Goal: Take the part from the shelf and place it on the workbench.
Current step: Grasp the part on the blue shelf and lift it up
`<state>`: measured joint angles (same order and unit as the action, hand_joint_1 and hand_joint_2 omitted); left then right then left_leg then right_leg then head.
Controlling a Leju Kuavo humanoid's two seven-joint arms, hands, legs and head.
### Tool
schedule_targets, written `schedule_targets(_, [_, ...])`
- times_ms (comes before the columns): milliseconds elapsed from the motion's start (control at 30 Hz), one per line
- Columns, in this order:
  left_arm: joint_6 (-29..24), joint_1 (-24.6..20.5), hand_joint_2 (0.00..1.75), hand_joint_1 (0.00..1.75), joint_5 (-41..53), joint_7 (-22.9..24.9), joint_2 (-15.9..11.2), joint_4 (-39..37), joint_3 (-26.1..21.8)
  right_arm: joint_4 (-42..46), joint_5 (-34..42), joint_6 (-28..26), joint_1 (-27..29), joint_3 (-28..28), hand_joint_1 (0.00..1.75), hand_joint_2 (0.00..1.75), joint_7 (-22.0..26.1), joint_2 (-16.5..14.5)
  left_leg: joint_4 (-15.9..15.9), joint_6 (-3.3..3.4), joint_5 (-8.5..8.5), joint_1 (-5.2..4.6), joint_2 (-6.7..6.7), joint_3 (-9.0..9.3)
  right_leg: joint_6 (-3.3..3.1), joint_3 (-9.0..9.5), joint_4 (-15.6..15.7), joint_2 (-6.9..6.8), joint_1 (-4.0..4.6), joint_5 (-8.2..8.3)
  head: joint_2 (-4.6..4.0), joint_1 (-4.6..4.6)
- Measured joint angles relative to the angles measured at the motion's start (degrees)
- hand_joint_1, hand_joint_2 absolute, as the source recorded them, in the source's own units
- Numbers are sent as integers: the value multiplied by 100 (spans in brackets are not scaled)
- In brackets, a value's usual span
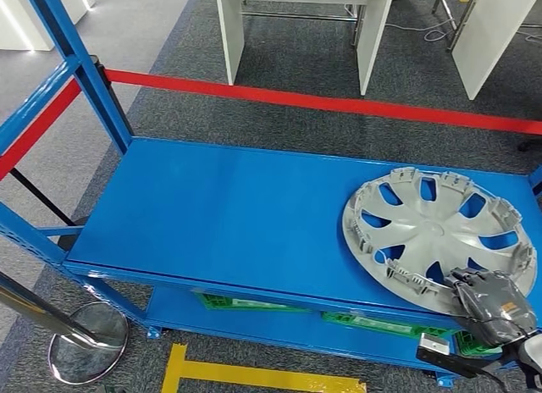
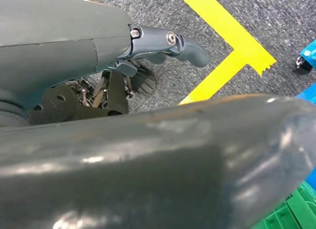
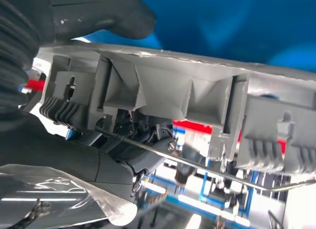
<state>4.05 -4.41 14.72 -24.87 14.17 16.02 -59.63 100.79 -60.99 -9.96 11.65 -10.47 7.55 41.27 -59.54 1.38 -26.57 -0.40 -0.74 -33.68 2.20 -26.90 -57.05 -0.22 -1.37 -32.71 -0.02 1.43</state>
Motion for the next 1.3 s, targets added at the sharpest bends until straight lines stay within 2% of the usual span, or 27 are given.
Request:
schedule_targets(533, [-69,-8,0,0,98,0,31,-2,3,448,-1543,-1406,172,3,175,175,-414,-26,0,0,0,0,0,-1,1,-1,0,0,0,-1,0,0])
schedule_targets(700, [-108,-17,0,0,159,4,34,-11,7,561,-2214,-2172,259,8,175,175,-550,-211,0,0,0,0,0,0,1,-2,0,0,0,-1,0,2])
schedule_targets(900, [-165,-17,0,0,186,15,34,-35,9,660,-2763,-2712,312,7,175,175,-728,-453,1,0,0,1,0,-1,2,-1,0,0,0,-3,0,1])
schedule_targets(1100, [-200,-12,0,0,248,20,31,-40,9,834,-2878,-2904,355,231,175,175,-232,-783,1,0,0,0,0,-1,2,-1,0,0,0,-3,0,1])
schedule_targets(1300, [-249,9,0,0,303,21,19,-42,9,1204,-2886,-2906,352,715,175,175,671,-1417,2,0,0,1,0,-1,2,-1,0,0,1,-3,0,1])
